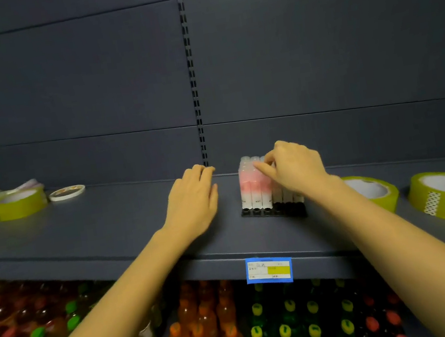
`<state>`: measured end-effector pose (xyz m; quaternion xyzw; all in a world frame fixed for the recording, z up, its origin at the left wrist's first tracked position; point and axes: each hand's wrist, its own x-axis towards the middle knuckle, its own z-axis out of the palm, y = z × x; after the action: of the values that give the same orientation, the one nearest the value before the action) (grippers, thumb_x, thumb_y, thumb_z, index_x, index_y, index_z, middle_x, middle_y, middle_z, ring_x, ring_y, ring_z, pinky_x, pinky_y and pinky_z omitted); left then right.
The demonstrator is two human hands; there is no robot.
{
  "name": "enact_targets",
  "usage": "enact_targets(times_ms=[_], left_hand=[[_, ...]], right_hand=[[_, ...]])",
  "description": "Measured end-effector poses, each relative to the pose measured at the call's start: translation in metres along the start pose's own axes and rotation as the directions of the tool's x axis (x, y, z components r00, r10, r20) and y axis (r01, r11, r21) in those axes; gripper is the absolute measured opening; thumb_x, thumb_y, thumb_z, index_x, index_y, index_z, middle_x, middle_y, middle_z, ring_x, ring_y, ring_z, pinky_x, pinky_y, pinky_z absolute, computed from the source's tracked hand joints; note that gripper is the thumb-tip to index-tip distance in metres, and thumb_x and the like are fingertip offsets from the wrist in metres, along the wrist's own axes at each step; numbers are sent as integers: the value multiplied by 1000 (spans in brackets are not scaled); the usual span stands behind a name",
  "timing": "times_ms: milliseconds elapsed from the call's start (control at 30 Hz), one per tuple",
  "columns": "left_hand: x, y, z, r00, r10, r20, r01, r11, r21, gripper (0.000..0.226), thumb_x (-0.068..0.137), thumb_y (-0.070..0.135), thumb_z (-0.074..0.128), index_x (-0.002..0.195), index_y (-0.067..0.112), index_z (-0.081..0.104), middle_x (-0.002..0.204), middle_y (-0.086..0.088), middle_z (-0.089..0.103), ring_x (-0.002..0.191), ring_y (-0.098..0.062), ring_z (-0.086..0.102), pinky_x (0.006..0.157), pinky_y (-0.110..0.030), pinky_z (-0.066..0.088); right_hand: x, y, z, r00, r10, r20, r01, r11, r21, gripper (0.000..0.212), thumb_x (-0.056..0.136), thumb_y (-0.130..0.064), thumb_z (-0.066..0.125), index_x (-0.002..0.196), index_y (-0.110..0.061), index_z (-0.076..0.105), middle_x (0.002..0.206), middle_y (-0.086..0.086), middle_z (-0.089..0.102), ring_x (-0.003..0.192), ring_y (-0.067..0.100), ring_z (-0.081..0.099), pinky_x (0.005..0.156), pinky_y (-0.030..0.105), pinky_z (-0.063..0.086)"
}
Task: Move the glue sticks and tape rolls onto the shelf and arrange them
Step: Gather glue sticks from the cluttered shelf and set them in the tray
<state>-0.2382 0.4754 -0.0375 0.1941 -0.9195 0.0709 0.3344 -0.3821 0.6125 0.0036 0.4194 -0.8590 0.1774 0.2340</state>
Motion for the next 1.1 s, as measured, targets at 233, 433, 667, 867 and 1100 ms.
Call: enact_targets(times_ms=[233, 433, 667, 867, 1100], left_hand=[[-35, -64, -31, 978, -203, 37, 200, 977, 67, 31, 98, 31, 37, 117, 13, 54, 118, -4, 57, 106, -23, 52, 86, -34, 42], [-68, -128, -57, 938, -343, 44, 335, 934, 125, 31, 96, 34, 40, 113, 13, 56, 116, -5, 58, 108, -24, 52, 85, -36, 43], [-121, -241, -101, 888, -456, 59, 431, 871, 236, 31, 93, 40, 45, 99, 13, 59, 107, -3, 63, 105, -23, 55, 81, -37, 45], [-162, -340, -130, 855, -517, 41, 492, 835, 247, 29, 91, 42, 48, 93, 16, 61, 101, -2, 65, 101, -23, 58, 74, -34, 46], [-202, -426, -142, 836, -546, 60, 526, 827, 200, 26, 91, 41, 48, 92, 19, 61, 99, 2, 65, 95, -18, 58, 71, -32, 47]], right_hand=[[4, -59, 1, 981, -192, -28, 193, 981, 34, 40, 95, -42, 45, 126, -18, 51, 127, 4, 43, 113, 24, 48, 71, 33, 38], [10, -150, 20, 900, -392, 192, 327, 897, 297, 27, 93, -40, 49, 115, -27, 57, 122, -4, 52, 110, 20, 53, 79, 31, 38], [28, -269, 53, 842, -468, 268, 341, 847, 408, 25, 92, -39, 52, 111, -25, 60, 118, -4, 61, 106, 18, 58, 86, 35, 47], [42, -374, 89, 817, -493, 298, 343, 832, 436, 24, 92, -41, 51, 109, -29, 61, 116, -6, 62, 107, 19, 57, 85, 34, 45], [61, -451, 119, 826, -465, 318, 325, 854, 406, 22, 91, -41, 51, 105, -30, 62, 115, -7, 61, 108, 20, 55, 88, 36, 45]])
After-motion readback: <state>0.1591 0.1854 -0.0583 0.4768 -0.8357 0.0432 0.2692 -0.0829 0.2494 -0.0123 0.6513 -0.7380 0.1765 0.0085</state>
